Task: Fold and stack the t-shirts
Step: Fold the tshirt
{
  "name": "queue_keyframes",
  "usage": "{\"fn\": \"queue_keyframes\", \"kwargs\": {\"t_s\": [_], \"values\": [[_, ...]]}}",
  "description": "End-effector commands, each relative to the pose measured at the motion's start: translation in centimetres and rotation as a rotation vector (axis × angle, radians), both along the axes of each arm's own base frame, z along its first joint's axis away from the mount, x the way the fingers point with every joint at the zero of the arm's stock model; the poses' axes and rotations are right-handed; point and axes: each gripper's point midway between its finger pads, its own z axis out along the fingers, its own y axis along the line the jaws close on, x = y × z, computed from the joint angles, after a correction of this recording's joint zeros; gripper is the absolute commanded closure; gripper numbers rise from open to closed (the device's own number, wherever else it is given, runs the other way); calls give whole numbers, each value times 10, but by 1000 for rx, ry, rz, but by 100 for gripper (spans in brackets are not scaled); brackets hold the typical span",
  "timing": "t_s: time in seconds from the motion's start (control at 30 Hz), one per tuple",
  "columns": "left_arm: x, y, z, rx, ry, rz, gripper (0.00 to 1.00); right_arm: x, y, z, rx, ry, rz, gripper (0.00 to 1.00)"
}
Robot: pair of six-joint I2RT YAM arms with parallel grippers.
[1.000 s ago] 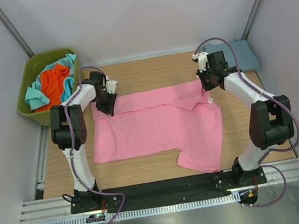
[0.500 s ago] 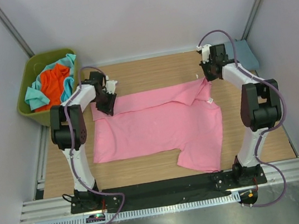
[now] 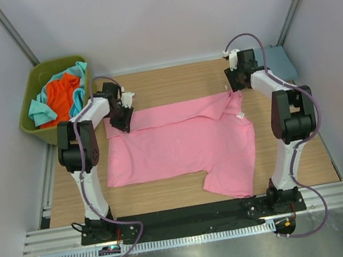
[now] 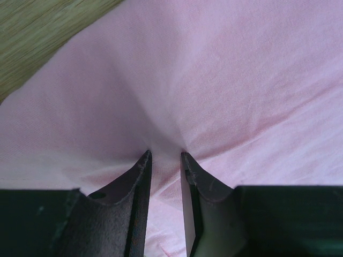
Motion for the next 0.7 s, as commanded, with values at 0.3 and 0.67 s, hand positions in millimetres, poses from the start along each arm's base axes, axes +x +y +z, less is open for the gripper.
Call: {"fn": "queue_keyframes", "kwargs": {"t_s": [0.3,0.67], "values": [[-10,-1,-1,-11,28,22,71,-51,46,73,299,44,1,41],[-11,-3,0,-11,29,19,72,-114,94,4,553,333,16,53]]}}
